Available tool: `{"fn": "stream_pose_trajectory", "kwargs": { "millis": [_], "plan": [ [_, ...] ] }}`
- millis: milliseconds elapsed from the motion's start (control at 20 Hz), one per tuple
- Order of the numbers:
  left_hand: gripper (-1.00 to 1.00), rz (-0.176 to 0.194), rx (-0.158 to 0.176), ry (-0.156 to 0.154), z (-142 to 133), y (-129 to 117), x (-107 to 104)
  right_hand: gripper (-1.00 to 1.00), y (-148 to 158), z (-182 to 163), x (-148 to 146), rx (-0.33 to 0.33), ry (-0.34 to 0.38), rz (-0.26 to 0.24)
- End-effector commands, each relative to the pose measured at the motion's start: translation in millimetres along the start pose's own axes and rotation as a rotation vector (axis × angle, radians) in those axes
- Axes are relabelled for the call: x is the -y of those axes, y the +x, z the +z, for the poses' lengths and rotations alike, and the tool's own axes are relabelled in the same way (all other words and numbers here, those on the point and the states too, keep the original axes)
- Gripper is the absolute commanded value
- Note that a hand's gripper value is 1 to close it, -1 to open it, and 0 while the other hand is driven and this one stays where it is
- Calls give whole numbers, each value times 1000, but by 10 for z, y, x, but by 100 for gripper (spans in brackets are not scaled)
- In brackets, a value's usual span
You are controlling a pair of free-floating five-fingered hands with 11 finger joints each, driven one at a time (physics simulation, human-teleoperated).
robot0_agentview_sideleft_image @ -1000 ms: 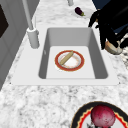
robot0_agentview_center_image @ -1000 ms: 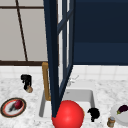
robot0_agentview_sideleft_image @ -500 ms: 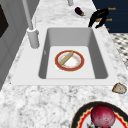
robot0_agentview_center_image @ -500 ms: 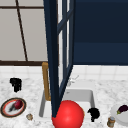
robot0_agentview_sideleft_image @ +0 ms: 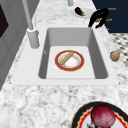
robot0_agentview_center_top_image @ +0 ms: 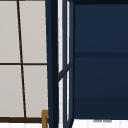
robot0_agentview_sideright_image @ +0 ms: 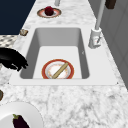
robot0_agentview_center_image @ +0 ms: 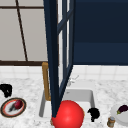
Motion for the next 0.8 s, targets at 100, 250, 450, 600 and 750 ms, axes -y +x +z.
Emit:
{"fn": "stream_pose_trajectory", "kwargs": {
  "millis": [100, 250, 450, 600, 750],
  "plan": [
    [-100, -4, 19, 69, 149, -151, 396, 0, 0, 0, 0, 0, 0, 0],
    [-100, 12, 3, 42, 111, -248, 480, 0, 0, 0, 0, 0, 0, 0],
    [-100, 34, 21, 32, 155, -406, 662, 0, 0, 0, 0, 0, 0, 0],
    [-100, 61, 22, 7, 156, -424, 597, 0, 0, 0, 0, 0, 0, 0],
    [-100, 77, 17, 2, 123, -381, 559, 0, 0, 0, 0, 0, 0, 0]
  ]
}}
